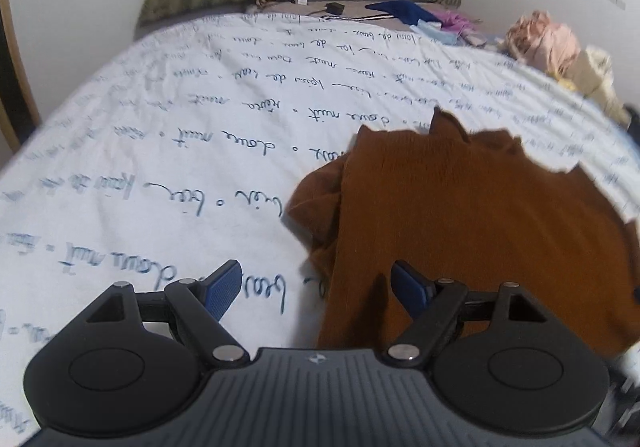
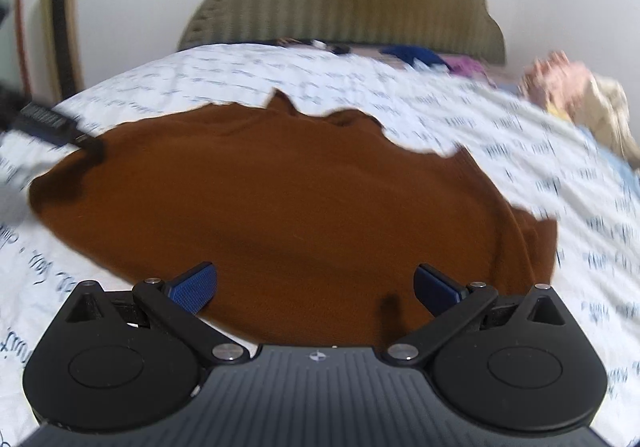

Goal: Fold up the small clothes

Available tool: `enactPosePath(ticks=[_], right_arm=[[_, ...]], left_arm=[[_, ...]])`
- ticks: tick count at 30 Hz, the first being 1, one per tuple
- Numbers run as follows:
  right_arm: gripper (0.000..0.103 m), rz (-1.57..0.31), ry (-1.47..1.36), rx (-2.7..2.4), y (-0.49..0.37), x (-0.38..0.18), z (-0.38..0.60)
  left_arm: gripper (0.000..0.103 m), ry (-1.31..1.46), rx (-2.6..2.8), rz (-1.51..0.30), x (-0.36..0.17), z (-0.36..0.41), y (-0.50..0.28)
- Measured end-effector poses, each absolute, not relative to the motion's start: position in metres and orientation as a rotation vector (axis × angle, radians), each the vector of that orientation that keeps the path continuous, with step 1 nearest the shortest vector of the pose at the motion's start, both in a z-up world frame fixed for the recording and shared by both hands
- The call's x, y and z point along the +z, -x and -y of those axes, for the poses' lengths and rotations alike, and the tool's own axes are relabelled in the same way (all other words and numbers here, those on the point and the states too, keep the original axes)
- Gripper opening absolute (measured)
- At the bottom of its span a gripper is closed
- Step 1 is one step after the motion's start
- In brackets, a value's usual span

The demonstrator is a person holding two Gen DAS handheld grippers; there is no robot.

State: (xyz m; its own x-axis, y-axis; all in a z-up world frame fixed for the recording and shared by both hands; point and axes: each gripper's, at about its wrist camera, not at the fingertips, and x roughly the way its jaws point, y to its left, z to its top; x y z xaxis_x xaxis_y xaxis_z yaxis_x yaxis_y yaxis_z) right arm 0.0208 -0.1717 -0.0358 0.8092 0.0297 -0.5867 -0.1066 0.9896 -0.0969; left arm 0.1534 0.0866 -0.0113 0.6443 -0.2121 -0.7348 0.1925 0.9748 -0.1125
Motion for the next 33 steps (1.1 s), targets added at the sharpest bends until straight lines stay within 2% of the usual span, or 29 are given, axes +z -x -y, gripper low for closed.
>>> enactPosePath(ticks=[9, 19, 29, 32, 33], right_arm=[[0.103, -0.591, 0.197, 0.186, -0.020, -0.027, 0.118], [0.102, -0.600, 0.406, 0.306, -0.013, -0.051, 0.044], [0.101, -0.453, 0.624, 0.149, -0.040, -0.066, -0.011], [0.090, -0.433, 0.644, 0.145, -0.048, -0.069, -0.021], [0.080, -0.434, 0.648, 0.152, -0.050, -0.070, -0.024]], left_arm=[[0.082, 0.287, -0.367, -0.932, -0.026, -0.117, -0.206], [0.082, 0.469, -0.536, -1.043, -0.049, -0.109, -0.258], [0.082, 0.582, -0.590, -1.093, -0.062, -0.101, -0.303], [0.081, 0.545, -0.579, -1.085, -0.060, -0.088, -0.313], [0.081, 0.524, -0.573, -1.080, -0.059, -0.083, -0.314]])
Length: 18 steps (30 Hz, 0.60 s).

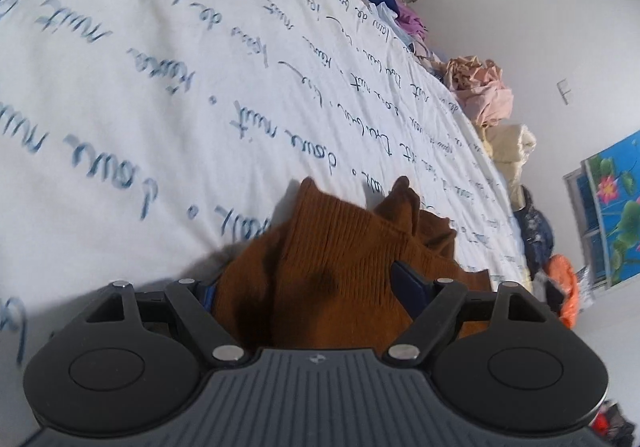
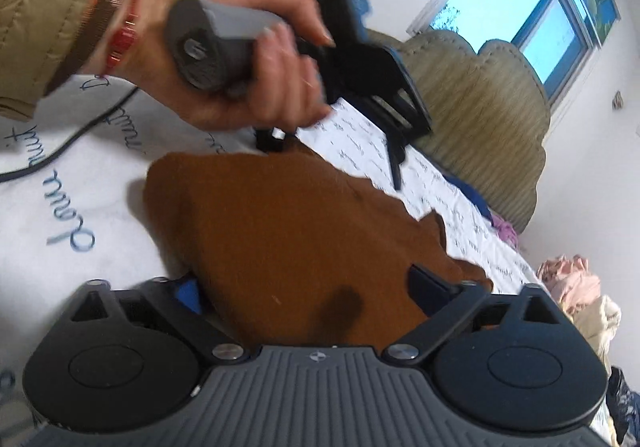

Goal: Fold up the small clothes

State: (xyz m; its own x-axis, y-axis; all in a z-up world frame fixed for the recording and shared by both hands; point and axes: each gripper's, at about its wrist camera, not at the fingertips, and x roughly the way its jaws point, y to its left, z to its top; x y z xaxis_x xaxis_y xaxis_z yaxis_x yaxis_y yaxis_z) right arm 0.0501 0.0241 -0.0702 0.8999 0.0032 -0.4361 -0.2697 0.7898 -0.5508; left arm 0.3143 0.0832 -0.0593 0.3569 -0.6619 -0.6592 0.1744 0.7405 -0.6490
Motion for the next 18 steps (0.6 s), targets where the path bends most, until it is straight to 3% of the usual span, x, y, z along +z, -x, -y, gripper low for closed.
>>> enactPosePath(ticks=[1, 2, 3, 4, 6, 8, 18], right_arm=[[0.066, -0.439, 0.649, 0.166, -0.051, -0.070, -0.026], [0.058, -0.448, 0.647, 0.189, -0.052, -0.070, -0.027], [0.042, -0.456, 0.645, 0.206, -0.052, -0.071, -0.028], [0.030, -0.460, 0.646, 0.220, -0.051, -0.071, -0.030], [0.025, -0.458, 0.653, 0.233, -0.051, -0.072, -0.032], [0.020, -0.454, 0.643, 0.246, -0.048, -0.071, -0.031], [0.011, -0.411, 0.560, 0.259, -0.030, -0.052, -0.002]], left_arm=[[0.081, 0.500, -0.566, -1.072, -0.058, -0.079, -0.314], [0.074, 0.468, -0.558, -1.063, -0.057, -0.072, -0.315], [0.058, 0.429, -0.543, -1.053, -0.055, -0.066, -0.314], [0.050, 0.387, -0.521, -1.049, -0.054, -0.061, -0.314], [0.028, 0.329, -0.480, -1.045, -0.054, -0.056, -0.313], [0.015, 0.320, -0.463, -1.044, -0.053, -0.056, -0.312], [0.010, 0.090, -0.349, -0.931, -0.012, -0.025, -0.276]])
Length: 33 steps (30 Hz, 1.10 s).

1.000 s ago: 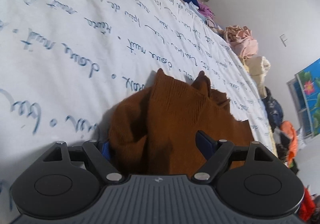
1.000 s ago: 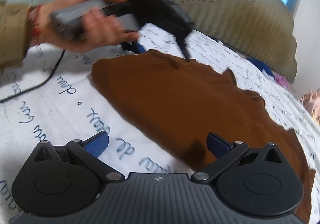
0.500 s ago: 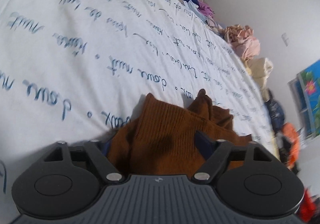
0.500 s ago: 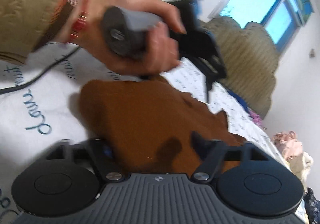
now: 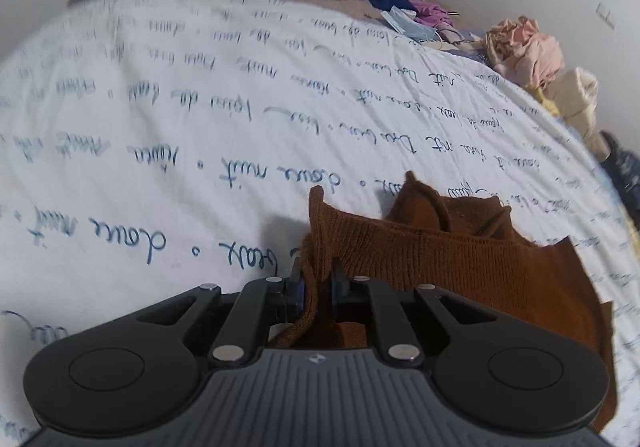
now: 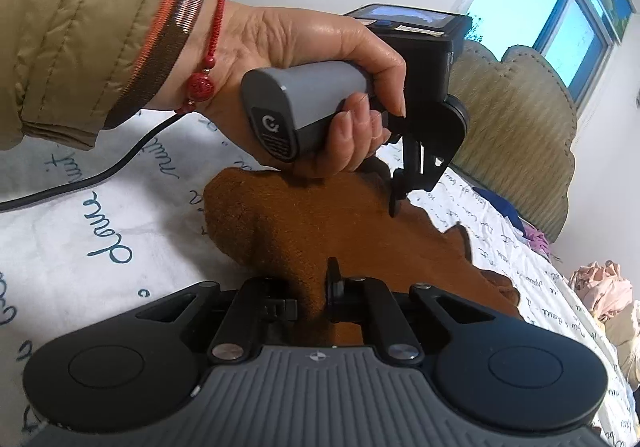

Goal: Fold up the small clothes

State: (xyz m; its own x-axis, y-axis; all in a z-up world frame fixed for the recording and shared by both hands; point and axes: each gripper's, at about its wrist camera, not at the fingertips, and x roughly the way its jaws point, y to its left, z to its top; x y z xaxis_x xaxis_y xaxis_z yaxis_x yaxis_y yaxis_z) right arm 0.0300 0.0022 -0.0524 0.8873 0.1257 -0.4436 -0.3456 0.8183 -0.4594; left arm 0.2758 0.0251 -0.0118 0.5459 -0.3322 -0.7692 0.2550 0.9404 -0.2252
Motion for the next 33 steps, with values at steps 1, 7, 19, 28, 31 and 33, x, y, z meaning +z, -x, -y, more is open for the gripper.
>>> enactPosePath(ticks=[1, 7, 19, 28, 31, 33], right_arm=[[0.011, -0.406, 0.552, 0.254, -0.027, -0.050, 0.002], [0.009, -0.350, 0.528, 0.196, -0.015, -0.039, 0.031], [0.008, -0.305, 0.446, 0.089, 0.004, -0.023, 0.098], [0.008, -0.328, 0.346, 0.040, 0.021, -0.022, 0.132], [0.008, -0.334, 0.320, 0.027, 0.025, -0.022, 0.140], [0.008, -0.336, 0.307, 0.020, 0.027, -0.022, 0.145]], left_arm=[[0.010, 0.072, -0.339, -0.918, -0.007, -0.021, -0.272], [0.010, -0.031, -0.299, -0.826, 0.021, 0.011, -0.250], [0.010, -0.117, -0.322, -0.756, 0.046, 0.065, -0.224], [0.010, -0.169, -0.342, -0.739, 0.049, 0.099, -0.212], [0.010, -0.179, -0.352, -0.735, 0.049, 0.110, -0.209], [0.010, -0.186, -0.354, -0.731, 0.050, 0.117, -0.206]])
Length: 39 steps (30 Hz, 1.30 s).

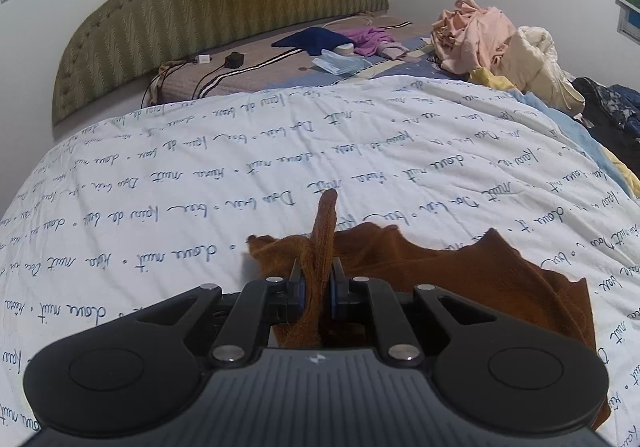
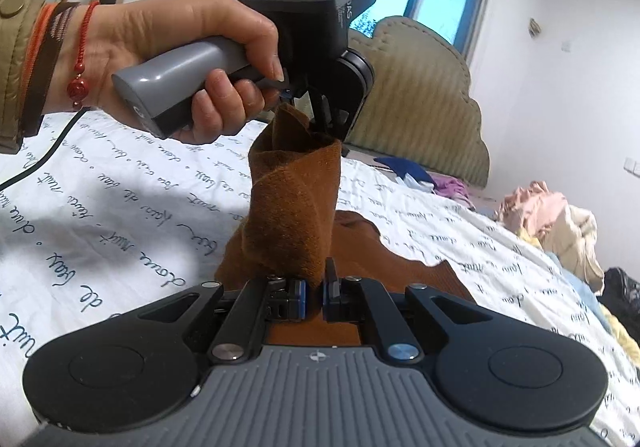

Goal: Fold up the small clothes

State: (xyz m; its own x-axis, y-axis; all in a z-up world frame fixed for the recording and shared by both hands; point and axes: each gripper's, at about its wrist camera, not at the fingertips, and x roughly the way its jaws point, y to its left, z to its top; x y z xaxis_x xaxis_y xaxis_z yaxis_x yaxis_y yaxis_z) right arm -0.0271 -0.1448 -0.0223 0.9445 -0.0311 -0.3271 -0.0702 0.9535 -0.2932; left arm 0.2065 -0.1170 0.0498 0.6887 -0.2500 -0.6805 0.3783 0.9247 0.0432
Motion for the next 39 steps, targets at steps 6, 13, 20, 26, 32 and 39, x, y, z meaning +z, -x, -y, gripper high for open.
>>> enactPosePath(ticks=[6, 13, 20, 26, 32, 39], right_arm=[[0.008, -0.338, 0.267, 0.005, 0.033, -0.023, 0.158], [0.008, -0.351, 0.212, -0.012, 0.037, -0.024, 0.175], [0.008, -0.372, 0.155, -0.021, 0.039, -0.029, 0.191], [0.008, -0.373, 0.131, -0.029, 0.042, -0.030, 0.199], [0.008, -0.380, 0.109, -0.041, 0.045, -0.031, 0.208], [0.008, -0.395, 0.075, -0.051, 0.048, -0.034, 0.219]], left_arm=[[0.010, -0.225, -0.360, -0.708, 0.052, 0.138, -0.200], [0.010, -0.238, -0.363, -0.714, 0.047, 0.157, -0.199], [0.010, -0.255, -0.368, -0.723, 0.039, 0.173, -0.198], [0.010, -0.266, -0.376, -0.728, 0.036, 0.186, -0.197], [0.010, -0.281, -0.388, -0.725, 0.035, 0.202, -0.195], [0.010, -0.304, -0.395, -0.735, 0.027, 0.217, -0.194]])
